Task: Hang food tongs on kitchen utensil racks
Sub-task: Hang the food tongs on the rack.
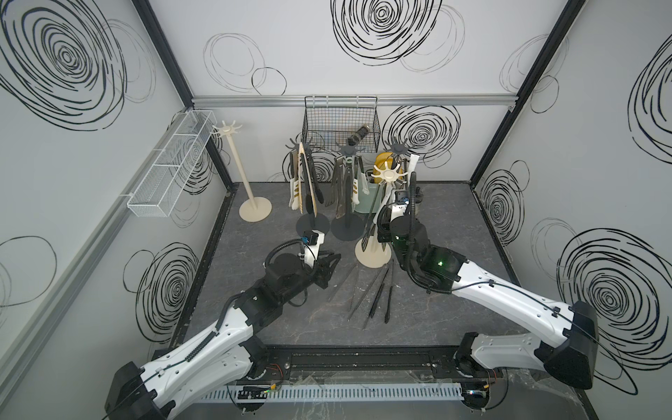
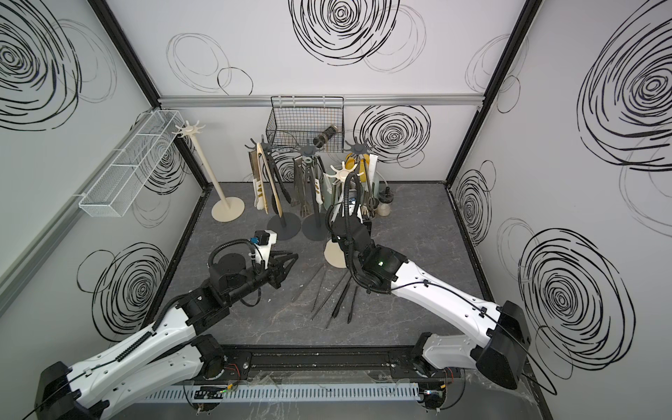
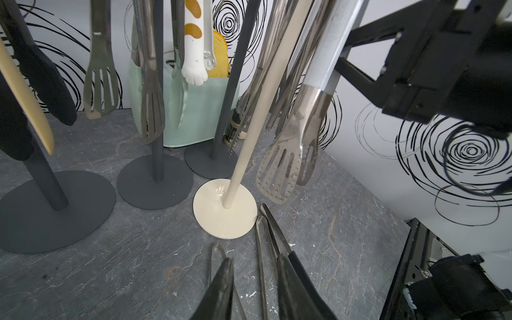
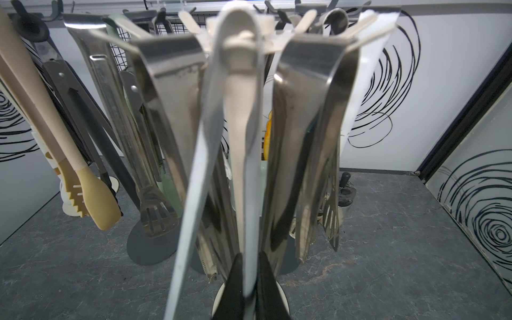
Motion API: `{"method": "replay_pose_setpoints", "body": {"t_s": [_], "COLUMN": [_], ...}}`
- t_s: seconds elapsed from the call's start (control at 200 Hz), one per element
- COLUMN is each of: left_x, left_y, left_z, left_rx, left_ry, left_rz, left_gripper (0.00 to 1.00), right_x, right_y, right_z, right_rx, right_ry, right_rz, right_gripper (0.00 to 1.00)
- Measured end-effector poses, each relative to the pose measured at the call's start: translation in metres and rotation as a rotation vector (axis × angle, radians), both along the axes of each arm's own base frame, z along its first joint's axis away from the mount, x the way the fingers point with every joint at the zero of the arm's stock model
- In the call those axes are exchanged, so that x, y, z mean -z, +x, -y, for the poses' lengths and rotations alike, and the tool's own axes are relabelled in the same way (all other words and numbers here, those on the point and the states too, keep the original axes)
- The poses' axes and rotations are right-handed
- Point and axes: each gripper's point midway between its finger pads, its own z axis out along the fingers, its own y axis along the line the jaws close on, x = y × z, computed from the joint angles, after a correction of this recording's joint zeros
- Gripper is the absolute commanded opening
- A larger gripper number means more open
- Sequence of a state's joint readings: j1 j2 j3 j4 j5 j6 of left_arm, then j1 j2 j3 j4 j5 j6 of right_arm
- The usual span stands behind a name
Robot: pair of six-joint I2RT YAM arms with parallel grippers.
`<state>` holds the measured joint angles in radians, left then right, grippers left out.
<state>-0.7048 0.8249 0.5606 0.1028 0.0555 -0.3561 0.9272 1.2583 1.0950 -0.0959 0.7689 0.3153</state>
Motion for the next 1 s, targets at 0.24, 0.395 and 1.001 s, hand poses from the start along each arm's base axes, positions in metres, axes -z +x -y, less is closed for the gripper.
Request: {"method": "replay_pose_setpoints", "body": {"t_s": [0.24,0.395,1.001], "left_x": [0.000,0.000,0.004], "left_y": [0.000,-0.001,0.002], "left_z": [0.001,0.001,-0.004], "left_rx": [0.004,0.005,-0.024], "left_ry": [-0.001,-0.001,0.009], "left_rz": [0.000,0.000,-0.013], "left_gripper": [0.31,0.31,0.36], "right_x": [0.054,0.060,0.069], "right_y": [-0.007,-0.008,-0.032], "right_z": [0.008,0.010,0.026], "right_rx": [-0.010,-0.010,-0.065], "right_ry": [-0.153,-0.174,-0.150], "right_rz": [-0.135,-0.155,-0.202], "right_gripper": [0.17,0.21,0.58]}}
